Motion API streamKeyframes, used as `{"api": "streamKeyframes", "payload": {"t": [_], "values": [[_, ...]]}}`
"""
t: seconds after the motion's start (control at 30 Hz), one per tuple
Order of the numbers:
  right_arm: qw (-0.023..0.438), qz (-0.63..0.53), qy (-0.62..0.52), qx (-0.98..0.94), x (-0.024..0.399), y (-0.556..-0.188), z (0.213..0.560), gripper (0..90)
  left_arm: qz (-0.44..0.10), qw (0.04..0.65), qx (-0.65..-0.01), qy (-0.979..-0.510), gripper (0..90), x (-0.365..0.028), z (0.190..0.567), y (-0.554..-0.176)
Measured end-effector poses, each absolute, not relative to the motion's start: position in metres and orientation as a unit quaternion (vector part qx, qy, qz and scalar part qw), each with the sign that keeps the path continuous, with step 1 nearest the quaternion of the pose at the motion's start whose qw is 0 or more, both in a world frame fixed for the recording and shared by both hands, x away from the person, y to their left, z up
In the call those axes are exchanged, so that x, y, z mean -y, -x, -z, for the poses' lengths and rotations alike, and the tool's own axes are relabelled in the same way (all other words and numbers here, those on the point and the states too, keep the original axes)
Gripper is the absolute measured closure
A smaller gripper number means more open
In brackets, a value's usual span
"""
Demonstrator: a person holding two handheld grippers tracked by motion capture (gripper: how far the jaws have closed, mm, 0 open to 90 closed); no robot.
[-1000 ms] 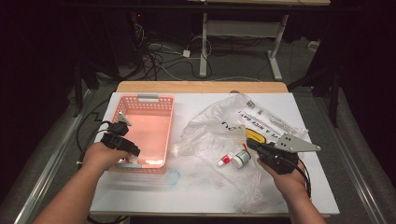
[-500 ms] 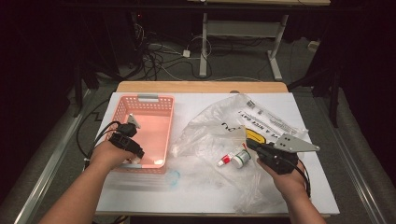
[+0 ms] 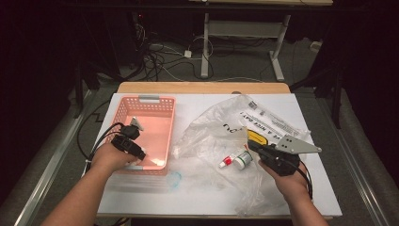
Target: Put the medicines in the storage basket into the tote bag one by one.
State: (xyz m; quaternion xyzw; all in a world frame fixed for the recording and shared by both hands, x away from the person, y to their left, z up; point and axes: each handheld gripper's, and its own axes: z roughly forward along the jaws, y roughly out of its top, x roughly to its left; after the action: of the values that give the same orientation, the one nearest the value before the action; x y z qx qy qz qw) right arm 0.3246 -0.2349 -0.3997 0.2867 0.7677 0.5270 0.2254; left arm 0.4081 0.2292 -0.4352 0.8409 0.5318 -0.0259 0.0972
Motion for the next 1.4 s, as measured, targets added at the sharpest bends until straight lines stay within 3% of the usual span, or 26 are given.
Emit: {"api": "streamKeyframes", "payload": {"t": [0.27,0.8,1.4], "values": [[0.226,-0.528,-0.288,-0.767,0.235,-0.325,0.4,90.0,-0.001,0.143,-0.52,-0.842,57.8,-0.232,0.429,-0.398],[0.228,-0.527,-0.287,-0.767,0.235,-0.324,0.399,90.0,-0.056,0.292,-0.51,-0.807,58.0,-0.247,0.412,-0.368],[0.228,-0.525,-0.284,-0.769,0.233,-0.324,0.401,90.0,-0.122,0.352,-0.486,-0.791,57.9,-0.239,0.418,-0.337]]}}
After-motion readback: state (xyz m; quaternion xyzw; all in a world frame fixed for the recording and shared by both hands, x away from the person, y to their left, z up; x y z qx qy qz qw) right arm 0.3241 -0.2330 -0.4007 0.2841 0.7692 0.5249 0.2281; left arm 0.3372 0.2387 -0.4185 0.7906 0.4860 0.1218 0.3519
